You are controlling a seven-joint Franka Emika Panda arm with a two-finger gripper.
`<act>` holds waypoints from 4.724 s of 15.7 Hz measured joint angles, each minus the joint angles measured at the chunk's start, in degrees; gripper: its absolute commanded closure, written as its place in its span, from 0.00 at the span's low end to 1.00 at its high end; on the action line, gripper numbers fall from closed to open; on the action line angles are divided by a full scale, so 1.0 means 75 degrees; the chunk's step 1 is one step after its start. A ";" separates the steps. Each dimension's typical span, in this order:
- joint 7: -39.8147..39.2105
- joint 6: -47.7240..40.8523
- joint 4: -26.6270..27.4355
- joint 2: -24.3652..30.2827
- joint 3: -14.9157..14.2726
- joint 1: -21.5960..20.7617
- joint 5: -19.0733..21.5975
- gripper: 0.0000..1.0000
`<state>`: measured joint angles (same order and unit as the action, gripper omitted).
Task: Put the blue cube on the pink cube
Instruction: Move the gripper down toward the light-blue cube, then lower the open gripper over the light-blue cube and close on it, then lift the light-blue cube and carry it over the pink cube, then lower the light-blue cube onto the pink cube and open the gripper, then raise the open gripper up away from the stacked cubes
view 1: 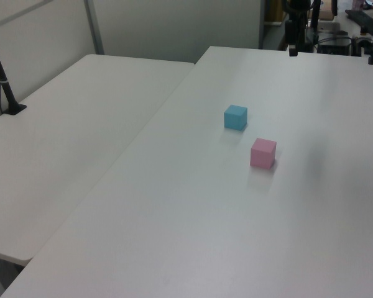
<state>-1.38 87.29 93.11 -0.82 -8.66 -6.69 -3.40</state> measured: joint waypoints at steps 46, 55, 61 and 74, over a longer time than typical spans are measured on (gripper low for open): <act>0.0322 0.3921 -0.0365 -0.2797 0.0048 0.0111 -0.0090 0.75; 0.1249 0.3020 0.1154 -0.1291 0.0132 -0.1635 -0.0089 0.72; 0.1621 0.3063 0.1233 -0.1702 0.0133 -0.1850 -0.0424 0.25; 0.3460 0.2101 0.0900 -0.1356 0.0306 -0.1641 -0.0584 0.00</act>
<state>24.57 103.04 99.86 -10.99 -6.37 -18.99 -7.78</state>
